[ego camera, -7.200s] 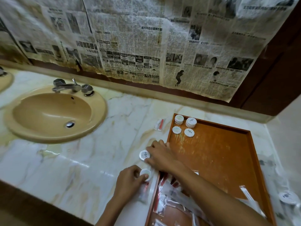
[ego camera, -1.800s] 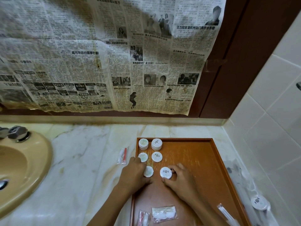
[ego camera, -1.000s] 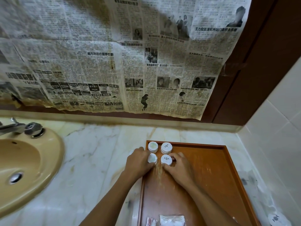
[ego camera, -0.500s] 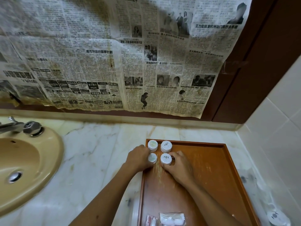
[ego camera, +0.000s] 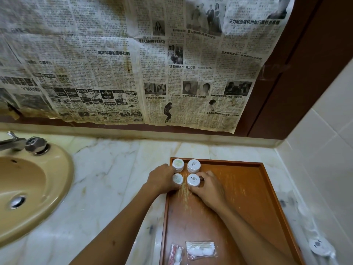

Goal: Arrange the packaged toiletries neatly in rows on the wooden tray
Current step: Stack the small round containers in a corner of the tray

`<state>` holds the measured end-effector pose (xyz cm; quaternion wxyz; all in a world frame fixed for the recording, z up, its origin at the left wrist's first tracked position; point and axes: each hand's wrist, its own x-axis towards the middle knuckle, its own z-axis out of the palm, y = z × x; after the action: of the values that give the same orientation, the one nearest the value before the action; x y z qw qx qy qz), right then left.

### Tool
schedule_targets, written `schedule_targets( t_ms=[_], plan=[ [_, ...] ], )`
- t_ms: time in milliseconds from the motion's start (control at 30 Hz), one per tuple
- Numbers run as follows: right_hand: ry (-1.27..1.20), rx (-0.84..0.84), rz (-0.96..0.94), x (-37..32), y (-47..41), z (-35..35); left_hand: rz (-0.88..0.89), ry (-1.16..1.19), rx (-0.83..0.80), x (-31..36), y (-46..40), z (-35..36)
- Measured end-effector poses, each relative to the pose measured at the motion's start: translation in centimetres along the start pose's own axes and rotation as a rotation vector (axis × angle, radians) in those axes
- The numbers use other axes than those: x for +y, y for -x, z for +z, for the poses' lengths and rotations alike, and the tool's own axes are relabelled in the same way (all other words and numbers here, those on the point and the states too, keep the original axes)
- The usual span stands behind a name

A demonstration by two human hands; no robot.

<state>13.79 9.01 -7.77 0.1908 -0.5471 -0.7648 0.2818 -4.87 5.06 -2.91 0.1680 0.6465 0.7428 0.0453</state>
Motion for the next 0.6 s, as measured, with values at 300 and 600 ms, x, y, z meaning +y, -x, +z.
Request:
schedule_targets(
  t_ms=[300, 600],
  plan=[
    [-0.008, -0.012, -0.025, 0.14, -0.19, 0.09, -0.01, -0.015, 0.008, -0.12, 0.18, 0.25],
    [-0.012, -0.033, -0.05, 0.46, -0.35, -0.09, -0.027, 0.004, 0.02, -0.45, 0.3, 0.73]
  ],
)
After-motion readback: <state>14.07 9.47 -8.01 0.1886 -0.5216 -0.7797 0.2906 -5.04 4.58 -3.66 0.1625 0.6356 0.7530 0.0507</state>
